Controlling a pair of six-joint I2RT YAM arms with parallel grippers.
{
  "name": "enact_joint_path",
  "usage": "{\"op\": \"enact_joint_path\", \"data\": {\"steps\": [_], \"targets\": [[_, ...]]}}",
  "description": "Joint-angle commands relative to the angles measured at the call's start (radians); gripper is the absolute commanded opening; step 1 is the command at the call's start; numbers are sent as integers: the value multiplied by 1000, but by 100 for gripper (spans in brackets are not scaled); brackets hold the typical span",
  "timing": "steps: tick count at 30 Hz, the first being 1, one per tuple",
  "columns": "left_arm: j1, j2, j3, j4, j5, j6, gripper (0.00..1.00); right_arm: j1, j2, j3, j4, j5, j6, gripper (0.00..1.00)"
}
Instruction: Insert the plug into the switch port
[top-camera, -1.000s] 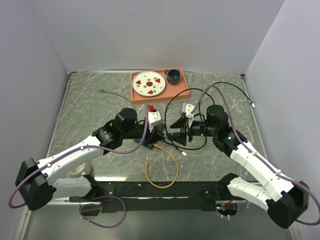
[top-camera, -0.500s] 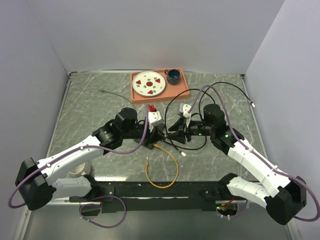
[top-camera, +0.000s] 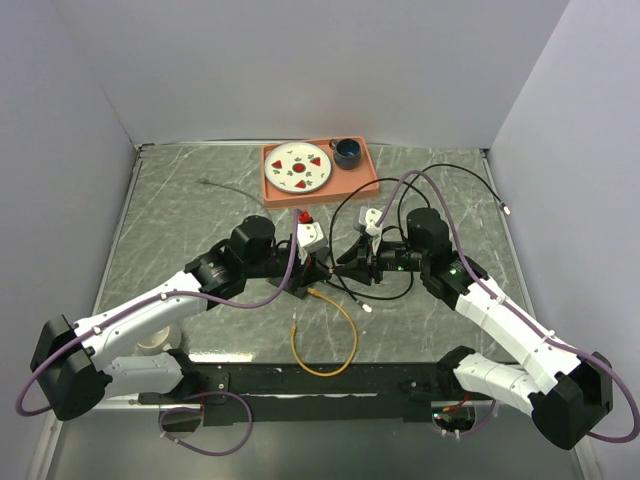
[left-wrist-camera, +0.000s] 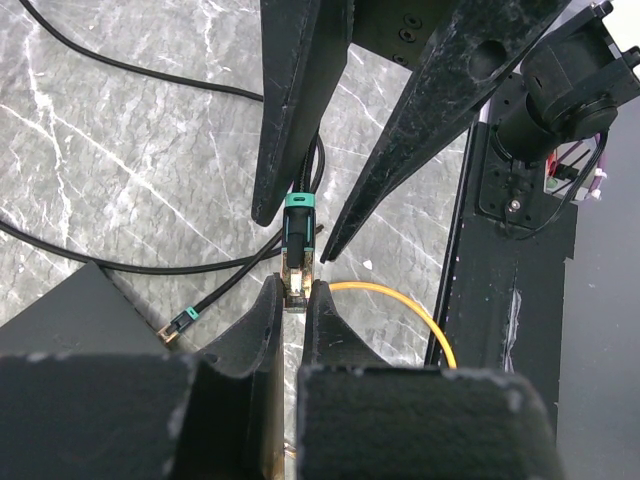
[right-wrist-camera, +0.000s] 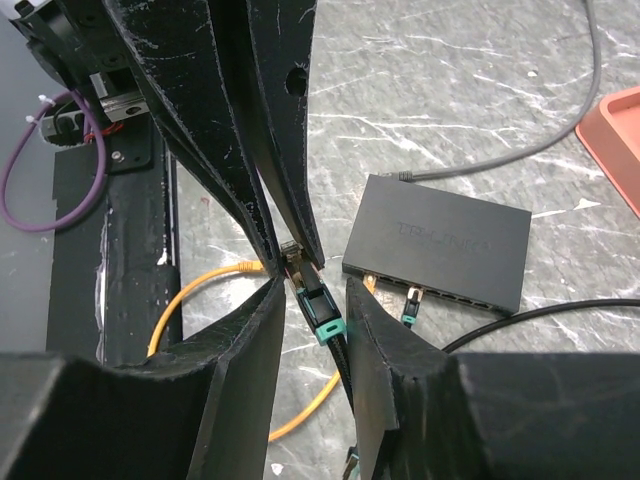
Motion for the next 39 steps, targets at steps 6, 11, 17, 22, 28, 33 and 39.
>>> {"op": "enact_joint_path", "data": {"steps": [6, 11, 17, 22, 28, 33, 39], "targets": [[-4, -19, 51, 23, -26, 1, 1, -3, -15, -2, -10, -7, -13, 40], [-4, -20, 53, 20, -27, 4, 1, -3, -12, 1, -25, -7, -19, 45], [-4, -22, 56, 14, -32, 4, 1, -2, 6, 13, -42, -13, -28, 23], [-4, -34, 54, 14, -46, 6, 1, -3, 26, 29, -62, -21, -39, 6], [-4, -45, 48, 23, -56, 9, 1, -2, 34, 35, -73, -31, -44, 0], [-4, -26, 59, 19, -101, -6, 15, 0, 37, 30, -65, -18, -38, 0], [-2, -20, 51, 62, -229, -74, 68, -2, 46, 32, -63, 18, -27, 0]]}}
